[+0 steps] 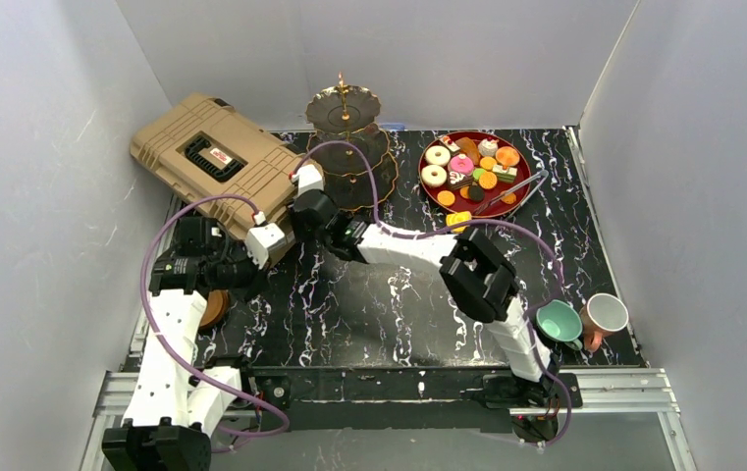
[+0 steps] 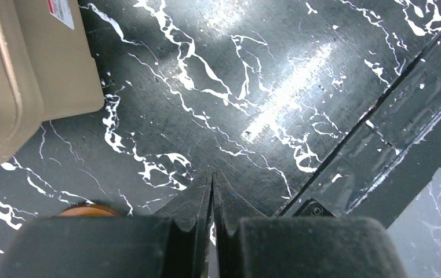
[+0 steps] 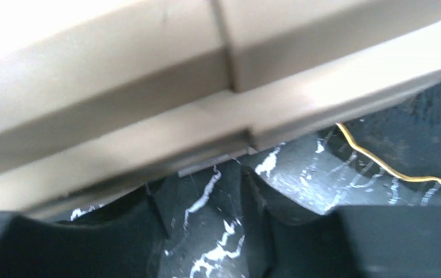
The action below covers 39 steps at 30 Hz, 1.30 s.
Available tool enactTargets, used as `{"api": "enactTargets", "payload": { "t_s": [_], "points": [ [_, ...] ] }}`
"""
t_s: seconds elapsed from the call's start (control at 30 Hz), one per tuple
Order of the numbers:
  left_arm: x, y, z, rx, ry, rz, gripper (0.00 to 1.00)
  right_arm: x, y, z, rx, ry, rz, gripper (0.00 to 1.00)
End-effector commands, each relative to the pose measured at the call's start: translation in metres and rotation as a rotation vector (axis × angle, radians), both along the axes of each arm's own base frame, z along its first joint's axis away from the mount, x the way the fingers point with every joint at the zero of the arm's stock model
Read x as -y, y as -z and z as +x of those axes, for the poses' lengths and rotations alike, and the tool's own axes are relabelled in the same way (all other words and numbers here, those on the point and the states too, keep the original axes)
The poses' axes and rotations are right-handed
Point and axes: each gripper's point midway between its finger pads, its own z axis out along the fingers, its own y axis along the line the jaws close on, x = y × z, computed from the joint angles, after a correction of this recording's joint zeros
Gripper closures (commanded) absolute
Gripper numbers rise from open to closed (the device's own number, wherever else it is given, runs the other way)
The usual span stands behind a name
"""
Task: Serve the afternoon tea
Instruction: Adjust the distractor at the corner of the board, then move the desert table to the center of the board.
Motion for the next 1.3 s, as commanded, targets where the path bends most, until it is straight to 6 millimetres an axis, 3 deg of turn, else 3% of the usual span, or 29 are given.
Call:
{"api": "enactTargets", "payload": {
  "t_s": [0.0,0.1,0.2,0.33,0.47,0.67,0.93,1.03,1.27],
  "points": [
    [0.006,0.003,0.014,0.026,0.013,-0.032,1.00,0.021,-0.100,-0.015,0.065,-0.082,0.083,0.43],
    [0.005,0.008,0.025,0.030,0.008,-0.028,1.00,0.056,-0.138,-0.029,0.093,-0.079,0.051,0.27],
    [0.002,0.014,0.032,0.031,0.016,-0.008,1.00,0.087,-0.173,-0.023,0.149,-0.018,0.018,0.17],
    [0.000,0.018,0.035,0.033,0.015,0.002,1.00,0.112,-0.214,0.018,0.199,0.073,0.040,0.11],
    [-0.001,0.023,0.032,0.039,0.022,0.013,1.00,0.120,-0.246,0.069,0.271,0.150,0.017,0.09],
    [-0.006,0.028,0.032,0.046,0.024,0.041,1.00,0.127,-0.260,0.124,0.323,0.211,0.042,0.08],
    [-0.014,0.030,0.034,0.030,0.042,0.093,1.00,0.108,-0.277,0.147,0.402,0.088,0.201,0.09],
    [-0.015,0.033,0.033,0.025,0.046,0.105,1.00,0.107,-0.269,0.161,0.396,0.106,0.200,0.10],
    [-0.016,0.036,0.040,0.020,0.031,0.103,1.00,0.107,-0.249,0.188,0.419,0.134,0.235,0.33]
  ]
}}
